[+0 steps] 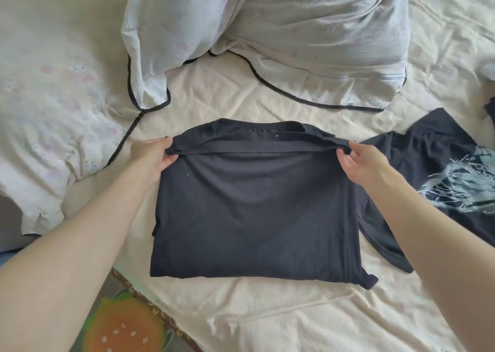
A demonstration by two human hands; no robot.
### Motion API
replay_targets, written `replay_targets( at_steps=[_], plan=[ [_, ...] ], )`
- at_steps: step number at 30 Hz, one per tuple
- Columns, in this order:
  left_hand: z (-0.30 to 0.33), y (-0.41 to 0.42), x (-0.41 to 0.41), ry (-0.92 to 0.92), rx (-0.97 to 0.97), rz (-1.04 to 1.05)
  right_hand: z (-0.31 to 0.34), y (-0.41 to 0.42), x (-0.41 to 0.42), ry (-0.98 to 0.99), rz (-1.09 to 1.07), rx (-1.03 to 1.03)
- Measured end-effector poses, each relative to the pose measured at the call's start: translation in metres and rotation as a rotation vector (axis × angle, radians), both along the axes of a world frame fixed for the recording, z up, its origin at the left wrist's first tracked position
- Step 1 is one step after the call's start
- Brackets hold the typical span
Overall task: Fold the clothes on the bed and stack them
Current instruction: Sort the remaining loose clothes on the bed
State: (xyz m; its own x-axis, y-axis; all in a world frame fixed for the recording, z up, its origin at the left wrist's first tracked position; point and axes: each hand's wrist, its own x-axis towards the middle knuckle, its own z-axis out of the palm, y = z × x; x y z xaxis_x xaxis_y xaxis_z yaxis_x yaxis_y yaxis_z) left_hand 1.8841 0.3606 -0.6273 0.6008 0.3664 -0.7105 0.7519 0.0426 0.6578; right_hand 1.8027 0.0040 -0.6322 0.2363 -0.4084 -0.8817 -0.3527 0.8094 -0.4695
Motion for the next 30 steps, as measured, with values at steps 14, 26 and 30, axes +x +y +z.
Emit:
replay_targets(
  at_steps=[14,26,30],
  plan=[
    [0.01,-0.024,0.009,-0.182,0.03,-0.182,0.006,0.009,0.016,-0.175,-0.037,-0.027],
    [-0.018,-0.044,-0.198,-0.412,0.953,-1.633,-0.026,0.131,-0.156,-0.241,1.698,-1.46],
    [-0.024,-0.008,-0.208,-0.236,1.021,-1.702,-0.036,0.113,-0.199,-0.154,1.981,-1.523]
  ],
)
